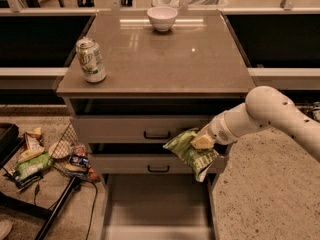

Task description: Pick green jalapeno chip bag from bottom drawer and place on counter

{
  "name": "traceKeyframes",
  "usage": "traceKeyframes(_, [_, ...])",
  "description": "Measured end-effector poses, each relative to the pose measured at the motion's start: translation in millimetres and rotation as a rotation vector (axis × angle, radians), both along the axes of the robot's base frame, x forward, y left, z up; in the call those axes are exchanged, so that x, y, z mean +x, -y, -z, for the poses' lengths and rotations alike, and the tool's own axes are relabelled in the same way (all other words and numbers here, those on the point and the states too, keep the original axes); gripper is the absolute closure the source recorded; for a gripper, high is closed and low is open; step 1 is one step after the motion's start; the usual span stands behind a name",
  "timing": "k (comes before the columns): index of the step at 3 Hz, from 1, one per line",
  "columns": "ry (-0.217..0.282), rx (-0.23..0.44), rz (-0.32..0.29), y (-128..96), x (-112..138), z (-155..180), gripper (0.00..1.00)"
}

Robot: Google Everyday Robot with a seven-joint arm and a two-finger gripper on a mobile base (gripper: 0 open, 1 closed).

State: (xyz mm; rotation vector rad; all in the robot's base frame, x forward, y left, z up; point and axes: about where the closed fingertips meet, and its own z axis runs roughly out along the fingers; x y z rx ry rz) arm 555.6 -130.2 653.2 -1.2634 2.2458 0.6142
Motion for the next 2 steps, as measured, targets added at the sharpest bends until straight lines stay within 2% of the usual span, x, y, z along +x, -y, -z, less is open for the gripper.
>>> traceKeyframes(1, [0.007,0.042,-0.028,-11.0,-6.2,-13.5,1.00])
traceKeyframes(2, [0.044,0.078,-0.092,-30.8,-12.9,-64.9,1.00])
